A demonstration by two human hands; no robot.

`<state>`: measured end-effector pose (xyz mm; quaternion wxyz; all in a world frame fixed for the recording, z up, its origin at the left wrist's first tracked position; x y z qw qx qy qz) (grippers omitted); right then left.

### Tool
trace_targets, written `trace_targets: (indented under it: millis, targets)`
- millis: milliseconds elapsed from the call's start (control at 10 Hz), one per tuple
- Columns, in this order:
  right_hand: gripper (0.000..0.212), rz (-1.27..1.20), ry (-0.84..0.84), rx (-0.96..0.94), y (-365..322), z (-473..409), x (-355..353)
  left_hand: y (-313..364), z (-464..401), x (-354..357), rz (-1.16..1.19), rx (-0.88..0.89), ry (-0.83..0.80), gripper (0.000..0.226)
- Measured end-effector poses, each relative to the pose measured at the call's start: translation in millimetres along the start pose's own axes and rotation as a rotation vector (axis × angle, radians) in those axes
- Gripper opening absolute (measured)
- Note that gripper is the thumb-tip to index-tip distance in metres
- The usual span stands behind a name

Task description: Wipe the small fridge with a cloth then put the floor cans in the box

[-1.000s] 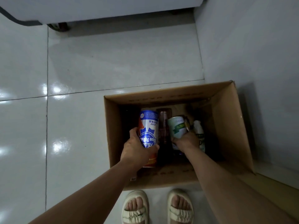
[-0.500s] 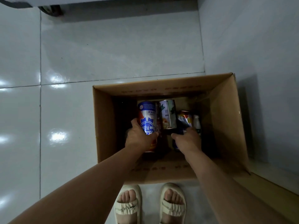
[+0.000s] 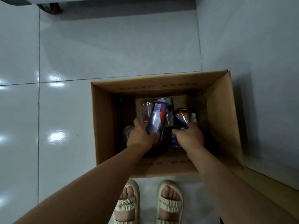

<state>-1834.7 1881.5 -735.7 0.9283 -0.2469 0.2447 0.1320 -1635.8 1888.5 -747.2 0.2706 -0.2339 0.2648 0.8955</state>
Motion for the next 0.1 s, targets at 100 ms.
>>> trace_targets:
  millis: [100]
  targets:
    - [0.054,0.009,-0.015,-0.020,-11.7,27.1,-10.7,2.0,21.4,-22.3,-0.003,0.004,-0.014,0.088]
Point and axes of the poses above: each hand's wrist, its own z-axis away from the middle knuckle, its own x-axis out of the palm, y = z × x, the point moved 8 cm from there along -z, towards the middle knuckle, and after that the axes turned 1 degree about y, right-handed, at the moved point
